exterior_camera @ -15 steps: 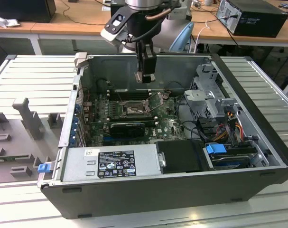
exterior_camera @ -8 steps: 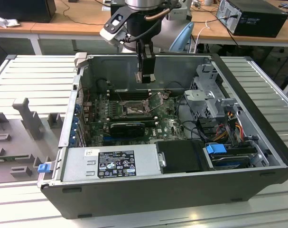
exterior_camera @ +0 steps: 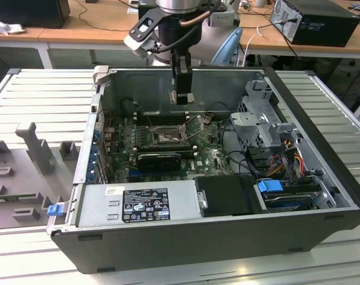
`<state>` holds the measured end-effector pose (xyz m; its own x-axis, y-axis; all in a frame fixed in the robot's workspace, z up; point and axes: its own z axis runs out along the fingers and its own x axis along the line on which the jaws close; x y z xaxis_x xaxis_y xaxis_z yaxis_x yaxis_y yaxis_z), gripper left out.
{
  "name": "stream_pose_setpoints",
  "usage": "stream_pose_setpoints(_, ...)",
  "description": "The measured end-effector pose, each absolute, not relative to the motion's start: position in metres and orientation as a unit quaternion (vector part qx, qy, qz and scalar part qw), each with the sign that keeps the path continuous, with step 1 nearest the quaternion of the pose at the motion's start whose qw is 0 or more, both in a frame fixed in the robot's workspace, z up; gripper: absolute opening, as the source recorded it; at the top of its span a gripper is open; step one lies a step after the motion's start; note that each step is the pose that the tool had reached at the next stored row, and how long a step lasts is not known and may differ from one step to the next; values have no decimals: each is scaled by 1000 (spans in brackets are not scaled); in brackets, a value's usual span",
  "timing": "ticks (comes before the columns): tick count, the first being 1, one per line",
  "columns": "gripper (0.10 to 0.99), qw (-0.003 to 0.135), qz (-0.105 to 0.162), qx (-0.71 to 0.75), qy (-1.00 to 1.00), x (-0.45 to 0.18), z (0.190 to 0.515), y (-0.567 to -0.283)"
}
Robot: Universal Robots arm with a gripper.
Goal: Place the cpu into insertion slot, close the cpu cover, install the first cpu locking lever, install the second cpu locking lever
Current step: 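Place the cpu into insertion slot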
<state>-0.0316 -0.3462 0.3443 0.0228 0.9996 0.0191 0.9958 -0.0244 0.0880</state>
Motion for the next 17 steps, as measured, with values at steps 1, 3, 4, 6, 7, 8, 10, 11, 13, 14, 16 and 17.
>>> stream_pose_setpoints(1, 522, 25, 38, 716, 697, -32, 344, -346)
stream_pose_setpoints(3, 522, 25, 37, 721, 691, -32, 344, -346)
stream_pose_setpoints(4, 522, 25, 37, 723, 689, -32, 343, -346)
stream_pose_setpoints(6, 522, 25, 37, 727, 685, -32, 342, -346)
stream_pose_setpoints(7, 522, 26, 37, 729, 683, -32, 342, -346)
stream_pose_setpoints(8, 522, 26, 37, 730, 682, -32, 341, -346)
stream_pose_setpoints(10, 522, 26, 37, 731, 681, -32, 339, -346)
stream_pose_setpoints(11, 522, 26, 37, 731, 681, -32, 337, -346)
stream_pose_setpoints(13, 522, 26, 37, 731, 681, -32, 333, -346)
stream_pose_setpoints(14, 522, 26, 37, 731, 681, -32, 331, -346)
stream_pose_setpoints(16, 522, 26, 37, 731, 681, -32, 326, -346)
stream_pose_setpoints(17, 522, 26, 37, 731, 681, -32, 325, -346)
